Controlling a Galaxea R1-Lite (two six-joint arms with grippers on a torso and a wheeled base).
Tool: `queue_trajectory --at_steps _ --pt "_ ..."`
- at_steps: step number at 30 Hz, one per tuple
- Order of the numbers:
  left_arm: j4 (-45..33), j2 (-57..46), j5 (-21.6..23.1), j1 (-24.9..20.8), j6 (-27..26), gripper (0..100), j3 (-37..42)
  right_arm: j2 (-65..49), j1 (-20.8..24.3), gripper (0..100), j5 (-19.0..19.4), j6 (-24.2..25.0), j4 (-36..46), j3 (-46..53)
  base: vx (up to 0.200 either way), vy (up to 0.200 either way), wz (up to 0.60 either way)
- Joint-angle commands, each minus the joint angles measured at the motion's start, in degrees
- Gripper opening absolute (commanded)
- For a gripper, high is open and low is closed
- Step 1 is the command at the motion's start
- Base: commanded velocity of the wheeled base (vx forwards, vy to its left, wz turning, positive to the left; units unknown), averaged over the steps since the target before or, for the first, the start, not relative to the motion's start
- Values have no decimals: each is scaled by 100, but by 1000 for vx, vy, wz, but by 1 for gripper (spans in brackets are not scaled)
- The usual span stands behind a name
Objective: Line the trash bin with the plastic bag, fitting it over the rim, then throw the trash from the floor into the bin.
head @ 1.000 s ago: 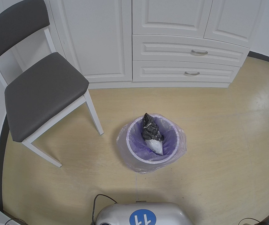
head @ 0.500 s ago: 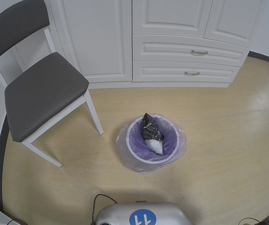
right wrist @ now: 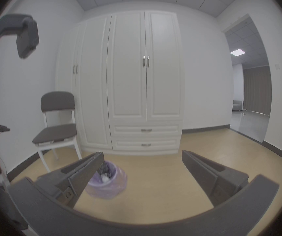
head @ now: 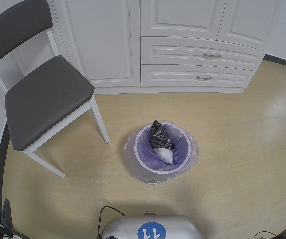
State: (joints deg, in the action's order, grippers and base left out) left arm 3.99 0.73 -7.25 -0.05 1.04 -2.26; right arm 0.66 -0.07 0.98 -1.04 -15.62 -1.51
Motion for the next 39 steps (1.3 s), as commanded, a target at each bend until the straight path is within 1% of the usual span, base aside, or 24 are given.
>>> queue_trajectory --at_steps 1,2,9,13,15,17,18,19,24,25,27,28,29,31,34,37,39 --pt "-21 -56 5 5 19 100 217 -66 -1 100 -1 -107 278 151 0 0 0" --pt "-109 -56 13 5 -7 100 226 -66 -1 100 -10 -107 489 151 0 0 0" --pt "-135 -56 31 5 -25 100 226 -66 -10 100 -27 -160 1131 151 0 0 0" --pt "-126 -56 136 5 -33 100 226 -66 -10 100 52 -450 1157 151 0 0 0" --pt "-135 -56 286 5 11 100 226 -66 -10 100 184 -538 1166 151 0 0 0" --pt "-381 -56 637 5 -68 100 226 -66 -10 100 377 -512 1166 151 0 0 0" --pt "-425 -47 681 5 -86 100 226 -66 -10 100 412 -503 1166 151 0 0 0" --pt "-504 -56 760 5 -148 100 190 -66 -10 100 553 -450 1166 151 0 0 0" --pt "-381 -56 743 5 -156 100 226 -66 -10 100 755 -204 1175 151 0 0 0" --pt "-381 -64 743 5 -156 100 226 -66 -10 100 869 -134 1175 151 0 0 0" --pt "-381 -64 743 5 -165 100 226 -66 -10 100 1036 -125 1166 151 0 0 0" --pt "-381 -64 743 5 -165 100 226 -66 -10 100 1036 -125 1166 151 0 0 0" --pt "-381 -64 743 5 -165 100 226 -66 -10 100 1230 -99 1157 151 0 0 0" --pt "-381 -64 743 5 -165 100 226 -66 -10 100 1230 -116 1157 151 0 0 0" --pt "-381 -64 743 5 -156 100 226 -66 -10 100 1054 -160 1166 151 0 0 0" --pt "-381 -64 743 5 -156 100 226 -66 -1 100 228 -362 1201 151 0 0 0" --pt "-381 -64 743 5 -156 100 226 -66 -1 100 -62 -283 1210 151 0 0 0"
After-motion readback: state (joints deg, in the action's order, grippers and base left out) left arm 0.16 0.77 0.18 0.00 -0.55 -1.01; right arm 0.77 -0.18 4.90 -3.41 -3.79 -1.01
